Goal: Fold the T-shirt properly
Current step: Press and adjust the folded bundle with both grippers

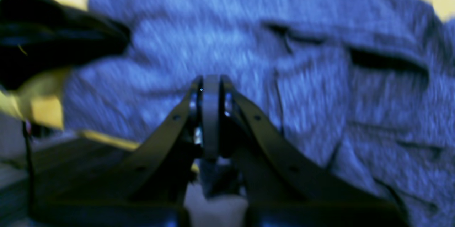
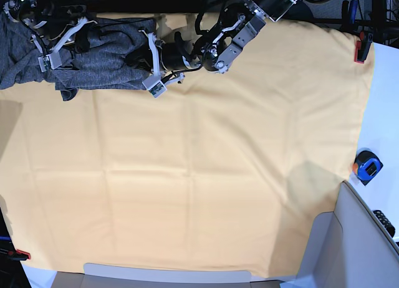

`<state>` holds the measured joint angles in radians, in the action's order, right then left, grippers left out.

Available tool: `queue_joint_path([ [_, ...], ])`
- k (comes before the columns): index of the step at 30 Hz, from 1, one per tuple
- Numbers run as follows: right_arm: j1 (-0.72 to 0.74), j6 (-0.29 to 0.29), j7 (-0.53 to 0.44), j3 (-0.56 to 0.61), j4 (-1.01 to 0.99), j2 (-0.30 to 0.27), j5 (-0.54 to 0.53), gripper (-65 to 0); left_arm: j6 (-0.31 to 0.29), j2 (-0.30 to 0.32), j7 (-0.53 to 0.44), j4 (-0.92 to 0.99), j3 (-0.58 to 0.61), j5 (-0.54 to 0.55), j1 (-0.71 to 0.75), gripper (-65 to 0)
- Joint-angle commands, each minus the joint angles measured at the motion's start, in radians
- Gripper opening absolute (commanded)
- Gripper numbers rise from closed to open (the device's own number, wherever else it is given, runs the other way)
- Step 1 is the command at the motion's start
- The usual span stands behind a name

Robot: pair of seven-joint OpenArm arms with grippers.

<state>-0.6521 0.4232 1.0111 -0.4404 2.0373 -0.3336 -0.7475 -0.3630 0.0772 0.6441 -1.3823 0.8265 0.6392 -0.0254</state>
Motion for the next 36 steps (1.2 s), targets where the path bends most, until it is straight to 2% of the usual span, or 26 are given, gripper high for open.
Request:
queue_joint_path([
  [1,-0.005,0.003,-0.022,-0.008,0.013,-0.015,0.006,-65.0,0.049,0.003,0.053,0.011,0.0,-0.069,-0.001,-65.0],
  [6,-0.021,0.003,-0.019,-0.008,0.01,-0.034,0.136,-65.0,0.049,0.003,0.053,0.011,0.0,-0.069,-0.001,-65.0],
  [10,0.001,0.003,0.033,-0.011,0.01,-0.031,0.283,-65.0,0.049,0.003,0.053,0.011,0.0,-0.069,-0.001,-65.0],
  [17,0.07,0.003,0.036,-0.113,0.01,-0.026,0.495,-65.0,0.049,0.003,0.053,0.011,0.0,-0.069,-0.001,-65.0],
  [25,0.167,0.004,0.036,-0.185,0.012,-0.032,0.658,-65.0,0.049,0.003,0.053,0.011,0.0,-0.069,-0.001,-65.0],
  [28,0.17,0.01,0.036,-0.2,0.012,-0.026,0.652,-65.0,0.049,0.003,0.053,0.011,0.0,-0.069,-0.003,-65.0],
  [31,0.163,0.01,0.036,-0.248,0.012,-0.009,0.576,-65.0,0.049,0.003,0.053,0.011,0.0,-0.069,-0.003,-65.0],
  [34,0.162,0.013,0.038,-0.383,0.007,0.0,0.478,-65.0,0.049,0.005,0.053,0.011,0.0,-0.069,-0.003,-65.0],
  [36,0.162,0.052,0.041,-0.507,-0.005,0.001,0.388,-65.0,0.049,0.005,0.053,0.011,0.0,-0.069,-0.003,-65.0],
])
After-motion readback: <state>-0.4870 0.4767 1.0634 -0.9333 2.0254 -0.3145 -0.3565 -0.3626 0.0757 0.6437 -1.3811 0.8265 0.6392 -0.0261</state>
